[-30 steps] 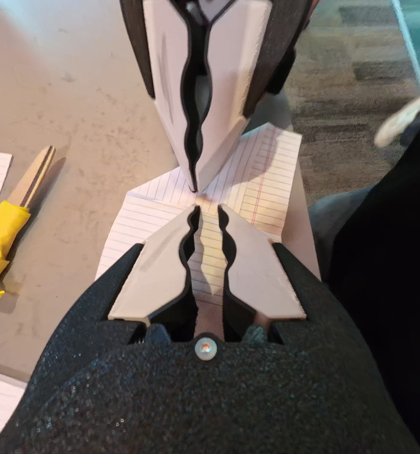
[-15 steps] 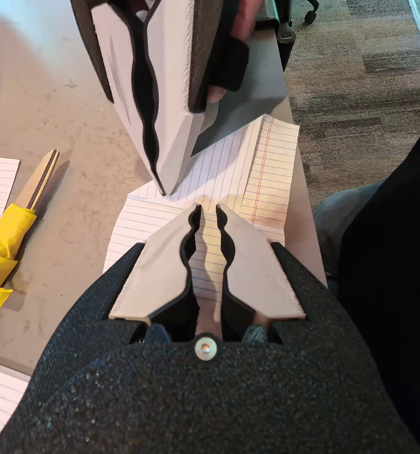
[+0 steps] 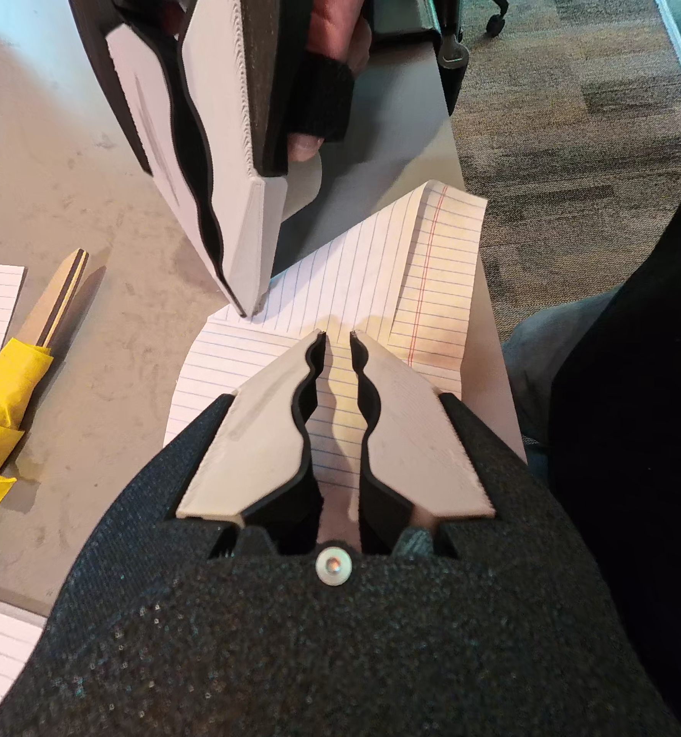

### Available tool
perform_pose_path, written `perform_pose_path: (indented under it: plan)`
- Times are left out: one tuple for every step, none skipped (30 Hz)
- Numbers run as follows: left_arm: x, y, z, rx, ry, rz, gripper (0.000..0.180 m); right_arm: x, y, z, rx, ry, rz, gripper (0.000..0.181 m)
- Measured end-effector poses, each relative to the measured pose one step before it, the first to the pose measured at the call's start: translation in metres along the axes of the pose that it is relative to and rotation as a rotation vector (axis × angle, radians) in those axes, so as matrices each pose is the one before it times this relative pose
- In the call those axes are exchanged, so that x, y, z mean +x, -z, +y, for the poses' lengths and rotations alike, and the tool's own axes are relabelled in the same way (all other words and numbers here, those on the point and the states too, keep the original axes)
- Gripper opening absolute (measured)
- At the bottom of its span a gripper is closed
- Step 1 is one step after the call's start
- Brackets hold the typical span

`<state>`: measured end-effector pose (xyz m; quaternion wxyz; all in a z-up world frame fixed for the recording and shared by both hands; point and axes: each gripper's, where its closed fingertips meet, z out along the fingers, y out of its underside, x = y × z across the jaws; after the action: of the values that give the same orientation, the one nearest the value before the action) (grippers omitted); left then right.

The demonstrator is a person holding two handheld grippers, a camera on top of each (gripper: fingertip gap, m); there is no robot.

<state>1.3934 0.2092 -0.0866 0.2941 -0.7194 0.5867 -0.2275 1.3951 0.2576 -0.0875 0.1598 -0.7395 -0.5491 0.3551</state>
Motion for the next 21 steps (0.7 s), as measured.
perform_pose_path:
  plan:
    - [0.00013, -0.00005, 0.00009, -0.0002, -0.0024, -0.0015, 0.012, 0.00005, -0.00036, -0.00023, 0.0001, -0.0036, -0.0078, 0.000]
    - [0.00026, 0.00005, -0.00008, -0.0003, 0.0000, 0.0003, 0.012, 0.00016, -0.00013, -0.00019, -0.0023, -0.0011, -0.0066, 0.000]
    - [-0.00003, 0.00012, 0.00013, 0.0001, 0.0018, 0.0029, 0.012, 0.00001, -0.00039, -0.00054, 0.0003, -0.0058, -0.0078, 0.000]
    - [0.00002, -0.00006, 0.00006, 0.0004, 0.0010, 0.0012, 0.012, 0.00009, -0.00057, -0.00089, 0.0016, -0.0167, -0.0116, 0.000]
    - [0.00000, -0.00023, -0.00008, -0.0004, -0.0005, -0.0009, 0.012, 0.00032, 0.00150, -0.00040, 0.0057, -0.0174, -0.0079, 0.000]
    - [-0.00034, 0.00000, -0.00017, 0.0005, -0.0004, -0.0008, 0.012, 0.00207, 0.00020, -0.00118, 0.0104, -0.0141, -0.0054, 0.000]
    - [0.00015, -0.00012, 0.00042, 0.0004, -0.0012, -0.0008, 0.012, 0.00134, 0.00005, -0.00109, 0.0091, -0.0124, -0.0070, 0.000]
    - [-0.00018, 0.00036, -0.00009, 0.0004, -0.0015, -0.0016, 0.012, 0.00021, -0.00027, -0.00049, 0.0002, -0.0067, -0.0085, 0.000]
    - [0.00006, 0.00003, -0.00003, 0.0007, -0.0026, -0.0018, 0.012, 0.00110, -0.00024, -0.00104, -0.0012, 0.0016, 0.0002, 0.000]
    - [0.00021, 0.00007, -0.00011, 0.0005, -0.0002, 0.0002, 0.012, 0.00122, -0.00049, -0.00117, -0.0017, -0.0017, 0.0005, 0.000]
    - [0.00010, 0.00011, -0.00004, 0.0002, 0.0012, 0.0010, 0.012, 0.00063, -0.00075, -0.00105, -0.0019, -0.0104, -0.0051, 0.000]
    - [0.00015, 0.00001, -0.00011, -0.0003, 0.0008, 0.0013, 0.012, 0.00084, -0.00055, -0.00123, 0.0029, -0.0047, -0.0007, 0.000]
    - [-0.00032, -0.00013, 0.00016, 0.0002, 0.0018, 0.0020, 0.012, 0.00157, -0.00020, -0.00160, 0.0086, -0.0101, 0.0036, 0.000]
    - [-0.00005, -0.00011, 0.00002, 0.0001, 0.0012, 0.0004, 0.012, 0.00049, -0.00006, -0.00043, 0.0038, -0.0073, -0.0003, 0.000]
    - [0.00031, -0.00006, -0.00030, -0.0009, -0.0021, -0.0009, 0.012, -0.00003, 0.00000, -0.00007, 0.0010, -0.0027, 0.0010, 0.000]
    - [-0.00044, 0.00010, -0.00014, -0.0005, -0.0003, 0.0005, 0.012, 0.00056, -0.00014, -0.00053, 0.0028, -0.0023, 0.0033, 0.000]
    - [-0.00020, 0.00020, 0.00019, 0.0006, 0.0038, 0.0016, 0.012, 0.00084, -0.00003, -0.00075, 0.0053, -0.0027, 0.0054, 0.000]
    - [0.00021, -0.00002, 0.00009, 0.0003, -0.0015, -0.0013, 0.012, 0.00038, -0.00022, -0.00041, -0.0002, -0.0103, -0.0015, 0.000]
    - [0.00052, -0.00023, 0.00016, 0.0000, -0.0048, -0.0027, 0.012, 0.00080, -0.00007, -0.00057, 0.0008, -0.0049, 0.0041, 0.000]
    - [0.00019, 0.00007, -0.00011, 0.0005, 0.0006, -0.0003, 0.012, 0.00140, 0.00017, -0.00064, 0.0051, 0.0067, 0.0146, 0.000]
    - [-0.00045, 0.00008, 0.00012, -0.0001, 0.0031, 0.0013, 0.012, 0.00000, 0.00058, -0.00026, 0.0056, 0.0089, 0.0080, 0.000]
